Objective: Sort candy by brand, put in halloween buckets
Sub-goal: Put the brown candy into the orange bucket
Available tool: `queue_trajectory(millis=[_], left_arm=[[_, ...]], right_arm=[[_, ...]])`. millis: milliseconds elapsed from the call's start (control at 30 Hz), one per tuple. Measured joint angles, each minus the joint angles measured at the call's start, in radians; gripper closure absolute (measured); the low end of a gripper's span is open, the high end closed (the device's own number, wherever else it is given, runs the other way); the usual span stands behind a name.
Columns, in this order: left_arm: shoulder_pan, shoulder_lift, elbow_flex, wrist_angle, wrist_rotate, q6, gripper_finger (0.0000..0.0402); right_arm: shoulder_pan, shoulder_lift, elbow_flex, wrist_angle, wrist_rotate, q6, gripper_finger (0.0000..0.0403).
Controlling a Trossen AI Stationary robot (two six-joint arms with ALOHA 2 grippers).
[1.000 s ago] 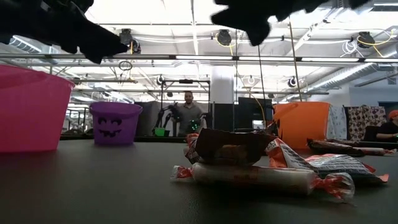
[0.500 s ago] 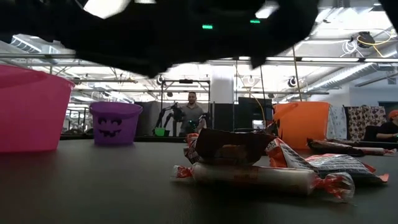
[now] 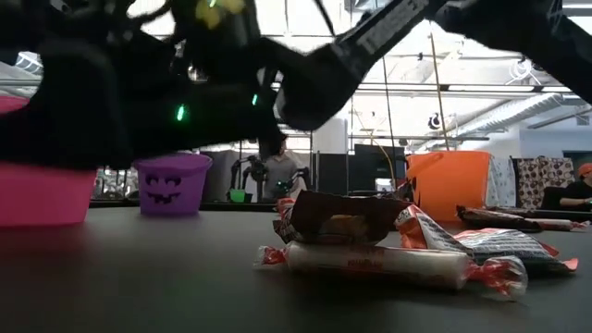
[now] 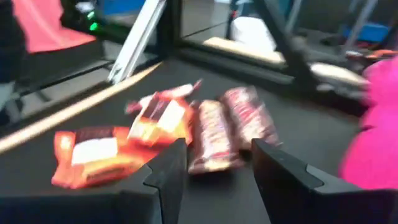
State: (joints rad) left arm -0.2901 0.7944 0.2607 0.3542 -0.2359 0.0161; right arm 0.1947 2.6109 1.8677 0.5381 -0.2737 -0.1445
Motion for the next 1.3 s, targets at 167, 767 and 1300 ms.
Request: queue_trajectory(millis=[167,767,1300], left_arm=[[0.001,0.0,0.0,-0.005,-0.001,0.002,0.0226],[0.001,0.0,0.0,0.005,-0.005,0.017,0.0226],[0.002,0.0,0.0,0.082,-0.014,0.045,0.0226]], right_arm=[[0.001,0.074,0.106,0.048,-0.047,0.06,0.0232],[0.005,0.172,0.235,0.043,0.016,0.173,0.0232],[0.017,0.204,0.254,0.095,-0.012,0.233,0.0232]])
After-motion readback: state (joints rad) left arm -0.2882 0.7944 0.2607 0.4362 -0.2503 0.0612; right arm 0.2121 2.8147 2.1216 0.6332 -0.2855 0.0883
